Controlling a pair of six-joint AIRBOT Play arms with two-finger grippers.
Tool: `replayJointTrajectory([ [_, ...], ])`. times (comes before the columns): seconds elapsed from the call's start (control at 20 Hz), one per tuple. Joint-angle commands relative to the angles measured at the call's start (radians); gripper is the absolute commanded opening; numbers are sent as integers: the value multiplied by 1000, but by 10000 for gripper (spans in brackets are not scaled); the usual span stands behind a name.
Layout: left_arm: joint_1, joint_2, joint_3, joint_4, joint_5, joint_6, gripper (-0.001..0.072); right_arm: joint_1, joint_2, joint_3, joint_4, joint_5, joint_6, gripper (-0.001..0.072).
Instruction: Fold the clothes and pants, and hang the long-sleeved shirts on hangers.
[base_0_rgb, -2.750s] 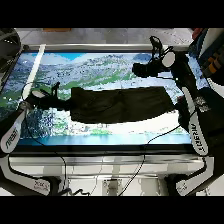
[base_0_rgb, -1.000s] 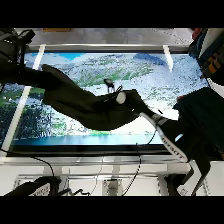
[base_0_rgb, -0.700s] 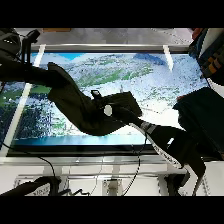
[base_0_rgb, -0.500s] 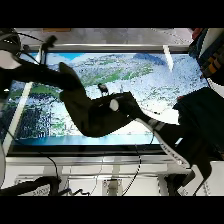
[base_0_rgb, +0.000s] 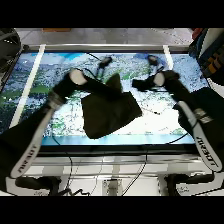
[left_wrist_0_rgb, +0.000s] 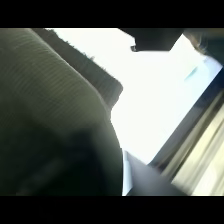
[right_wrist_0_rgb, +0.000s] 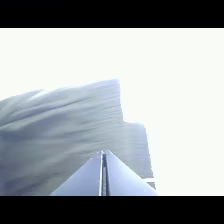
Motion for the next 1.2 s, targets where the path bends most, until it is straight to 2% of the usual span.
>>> replayJointTrajectory([
  [0.0,-119,-98,0,14,134,1,711,-150,42,0,-41,98,-19,39],
  [0.15,-114,-108,0,74,130,1,710,-229,38,0,-37,171,-207,38],
  [0.25,-82,-100,1,150,130,0,703,-278,27,-3,21,225,-344,37],
  [0.3,-62,-100,1,175,130,0,634,-301,24,-14,101,245,-438,36],
  [0.35,-41,-100,1,199,122,0,379,-323,23,-35,229,266,-576,36],
  [0.4,-21,-100,1,201,98,0,64,-343,22,-63,371,288,-726,36],
  [0.45,-2,-100,1,201,62,0,19,-362,18,-97,518,315,-875,36],
  [0.5,17,-100,1,201,21,0,18,-375,10,-126,602,309,-947,37],
  [0.55,35,-100,1,201,-14,0,18,-377,-1,-151,615,247,-944,42],
  [0.6,53,-100,1,201,-41,-1,18,-376,-11,-171,614,183,-895,168],
  [0.65,73,-99,1,201,-65,-1,18,-370,-23,-186,614,104,-806,464],
  [0.7,90,-99,1,201,-92,-1,18,-364,-40,-189,613,50,-723,575],
  [0.8,116,-99,1,197,-140,-1,19,-355,-93,-185,615,24,-645,575],
  [0.9,129,-99,1,185,-176,-1,19,-356,-177,-176,658,76,-583,574],
  [1.15,129,-99,1,187,-187,0,19,-351,-338,-175,948,229,-643,598],
])
